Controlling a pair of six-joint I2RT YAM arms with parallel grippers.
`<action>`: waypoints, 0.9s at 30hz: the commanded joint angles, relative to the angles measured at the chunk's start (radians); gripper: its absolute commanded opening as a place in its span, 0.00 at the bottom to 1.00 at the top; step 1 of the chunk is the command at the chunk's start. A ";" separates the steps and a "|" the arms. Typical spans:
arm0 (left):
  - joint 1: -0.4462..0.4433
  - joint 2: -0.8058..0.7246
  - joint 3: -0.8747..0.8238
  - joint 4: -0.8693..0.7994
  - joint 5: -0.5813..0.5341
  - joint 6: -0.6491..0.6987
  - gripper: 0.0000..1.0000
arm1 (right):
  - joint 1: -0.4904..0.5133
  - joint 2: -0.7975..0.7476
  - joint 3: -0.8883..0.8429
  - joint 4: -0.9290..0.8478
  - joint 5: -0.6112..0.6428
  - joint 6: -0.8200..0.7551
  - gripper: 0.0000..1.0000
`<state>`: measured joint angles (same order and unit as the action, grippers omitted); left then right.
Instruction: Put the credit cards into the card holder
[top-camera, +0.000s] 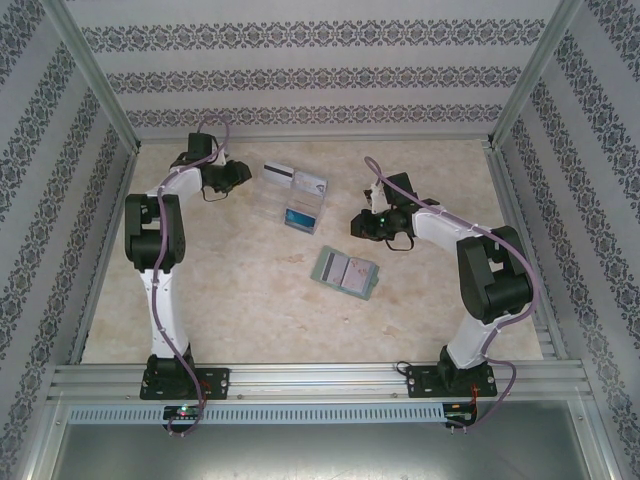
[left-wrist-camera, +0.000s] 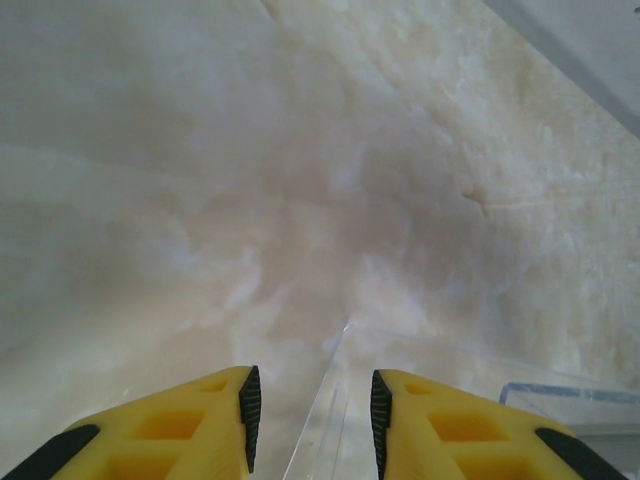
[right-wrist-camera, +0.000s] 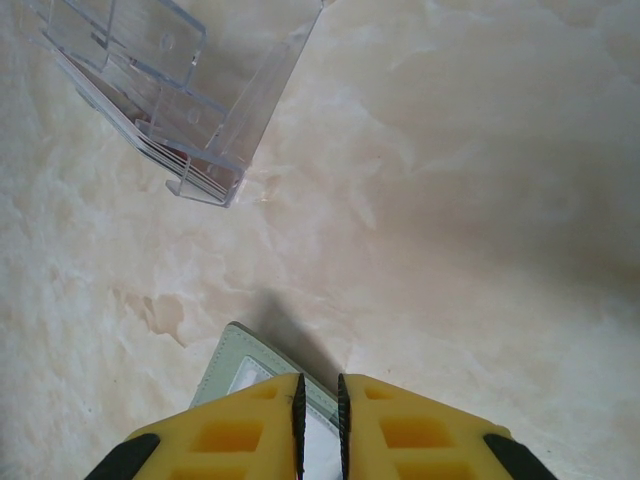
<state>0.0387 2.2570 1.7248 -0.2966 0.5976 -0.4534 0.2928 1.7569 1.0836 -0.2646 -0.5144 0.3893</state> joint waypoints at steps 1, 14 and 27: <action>-0.021 0.012 -0.015 0.031 0.060 -0.021 0.36 | 0.008 0.001 -0.001 0.008 -0.007 0.004 0.20; -0.113 -0.136 -0.331 0.227 0.078 -0.090 0.36 | -0.007 0.082 0.128 -0.048 0.043 -0.073 0.22; -0.191 -0.239 -0.402 0.209 0.028 -0.070 0.37 | -0.053 0.158 0.525 -0.252 0.121 -0.336 0.45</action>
<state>-0.1619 2.0720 1.3174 -0.0708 0.6498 -0.5545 0.2485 1.8919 1.5425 -0.4320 -0.4263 0.1738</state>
